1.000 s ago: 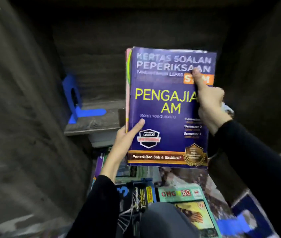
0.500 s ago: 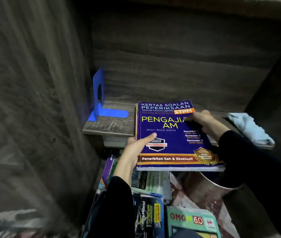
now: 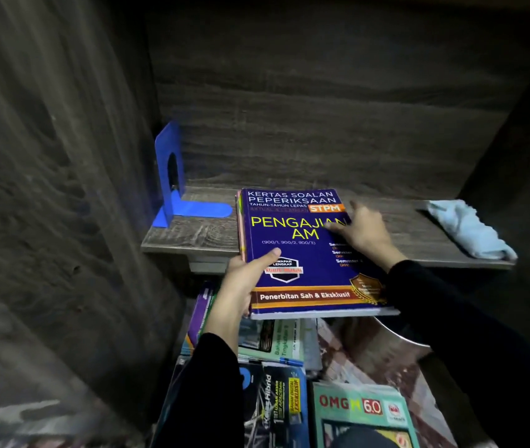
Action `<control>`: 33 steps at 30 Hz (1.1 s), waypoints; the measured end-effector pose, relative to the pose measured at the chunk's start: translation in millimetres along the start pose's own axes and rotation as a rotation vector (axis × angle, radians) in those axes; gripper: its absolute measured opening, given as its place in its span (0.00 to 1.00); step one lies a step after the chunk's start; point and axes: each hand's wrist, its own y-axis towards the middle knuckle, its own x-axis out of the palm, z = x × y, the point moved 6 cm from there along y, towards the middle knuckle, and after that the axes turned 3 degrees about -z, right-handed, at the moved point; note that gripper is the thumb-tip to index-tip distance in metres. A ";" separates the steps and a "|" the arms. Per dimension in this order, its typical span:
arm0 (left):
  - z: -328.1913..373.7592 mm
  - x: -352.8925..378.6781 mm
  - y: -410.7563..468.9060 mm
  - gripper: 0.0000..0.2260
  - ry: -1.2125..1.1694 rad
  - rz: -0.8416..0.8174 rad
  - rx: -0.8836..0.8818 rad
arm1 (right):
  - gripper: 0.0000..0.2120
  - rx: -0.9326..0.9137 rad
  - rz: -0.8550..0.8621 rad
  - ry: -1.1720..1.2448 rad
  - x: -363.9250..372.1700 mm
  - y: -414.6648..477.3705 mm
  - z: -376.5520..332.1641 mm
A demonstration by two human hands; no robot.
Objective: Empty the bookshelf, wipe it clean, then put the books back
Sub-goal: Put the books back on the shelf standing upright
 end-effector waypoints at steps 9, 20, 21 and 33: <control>5.6 4.2 -17.3 0.10 0.034 0.030 -0.009 | 0.54 -0.713 -0.089 -0.384 28.6 -135.6 -28.5; 42.8 48.0 -34.4 0.27 -0.305 -0.273 0.165 | 0.25 -0.740 0.598 0.061 -31.3 -145.7 -39.6; 34.1 55.1 -29.9 0.26 -0.282 -0.249 0.137 | 0.25 -0.635 0.614 0.237 -42.5 -144.2 -35.5; -24.1 102.3 8.1 0.24 -0.031 0.098 0.163 | 0.09 0.389 0.677 1.628 -23.9 -144.6 45.0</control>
